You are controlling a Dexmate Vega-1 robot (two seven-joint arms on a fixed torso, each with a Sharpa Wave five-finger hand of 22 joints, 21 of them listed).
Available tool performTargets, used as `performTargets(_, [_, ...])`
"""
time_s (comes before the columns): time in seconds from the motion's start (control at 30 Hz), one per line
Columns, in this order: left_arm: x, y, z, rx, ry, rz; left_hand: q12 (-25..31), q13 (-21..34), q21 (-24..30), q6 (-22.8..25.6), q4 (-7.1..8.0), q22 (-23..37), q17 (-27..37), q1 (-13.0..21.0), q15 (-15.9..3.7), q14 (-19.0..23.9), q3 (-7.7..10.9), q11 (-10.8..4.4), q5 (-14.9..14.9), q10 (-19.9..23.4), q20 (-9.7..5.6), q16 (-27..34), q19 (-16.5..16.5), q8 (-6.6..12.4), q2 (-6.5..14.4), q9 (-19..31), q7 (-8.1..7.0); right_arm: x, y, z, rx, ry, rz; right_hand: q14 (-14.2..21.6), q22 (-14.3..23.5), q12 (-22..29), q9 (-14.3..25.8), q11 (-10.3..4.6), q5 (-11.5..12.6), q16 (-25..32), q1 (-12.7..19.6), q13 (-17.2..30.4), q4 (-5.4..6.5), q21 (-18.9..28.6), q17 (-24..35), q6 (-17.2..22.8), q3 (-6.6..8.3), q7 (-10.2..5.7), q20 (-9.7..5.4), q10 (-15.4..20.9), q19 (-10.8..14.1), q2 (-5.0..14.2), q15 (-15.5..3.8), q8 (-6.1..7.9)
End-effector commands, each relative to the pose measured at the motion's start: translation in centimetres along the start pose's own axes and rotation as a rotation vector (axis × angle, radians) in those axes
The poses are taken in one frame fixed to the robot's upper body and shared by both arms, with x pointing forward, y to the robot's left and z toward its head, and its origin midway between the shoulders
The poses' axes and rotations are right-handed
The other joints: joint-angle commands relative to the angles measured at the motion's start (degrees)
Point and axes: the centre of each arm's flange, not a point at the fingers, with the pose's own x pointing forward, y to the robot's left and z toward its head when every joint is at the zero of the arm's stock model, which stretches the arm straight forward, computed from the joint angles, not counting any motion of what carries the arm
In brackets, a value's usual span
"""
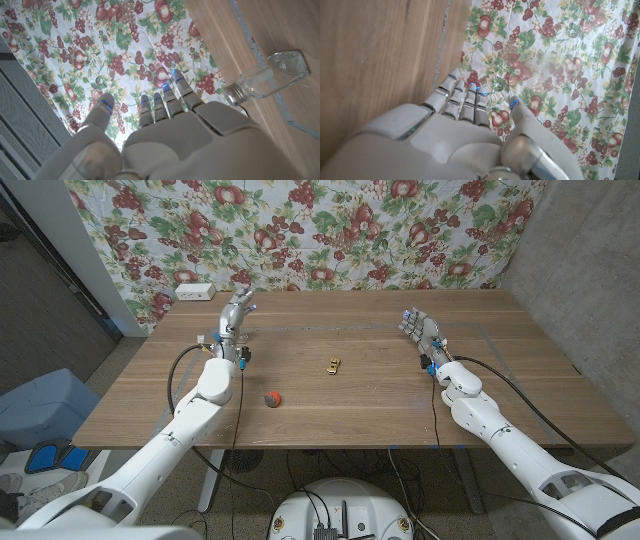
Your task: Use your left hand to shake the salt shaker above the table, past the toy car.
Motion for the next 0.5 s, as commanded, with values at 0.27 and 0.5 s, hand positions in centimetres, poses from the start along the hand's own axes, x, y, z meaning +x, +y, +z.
performTargets(0.27, [-1.23, 0.78, 0.74, 0.128, 0.055, 0.098, -0.33, 0.43, -5.89, -8.99, -0.96, 0.59, 0.57, 4.87, 0.38, -8.21, -1.75, 1.50, -0.18, -9.01, 0.25, -0.46, -8.92, 0.56, -4.25, 0.40, -0.80, -0.12, 0.15, -0.09, 0.003, 0.005, 0.014, 0.80, 0.32, 0.41, 0.11, 0.46, 0.32, 0.60, -0.16, 0.33, -0.48, 0.38, 0.11, 0.41, -0.07, 0.27, 0.14, 1.20, 0.62, -0.26, 0.12, 0.19])
performTargets(0.5, [-1.66, 1.23, 0.71, 0.130, 0.057, 0.137, -0.29, 0.49, -6.42, -10.13, -0.87, 0.65, 0.63, 5.55, 0.53, -9.20, -1.93, 1.99, -0.16, -9.91, 0.39, -0.48, -9.60, 0.63, -4.28, 0.44, -0.76, -0.46, 0.14, -0.07, 0.005, 0.005, 0.010, 0.87, 0.33, 0.48, 0.12, 0.62, 0.33, 0.59, -0.27, 0.36, -0.55, 0.36, 0.11, 0.48, -0.21, 0.39, 0.17, 1.51, 0.66, -0.30, 0.24, 0.21])
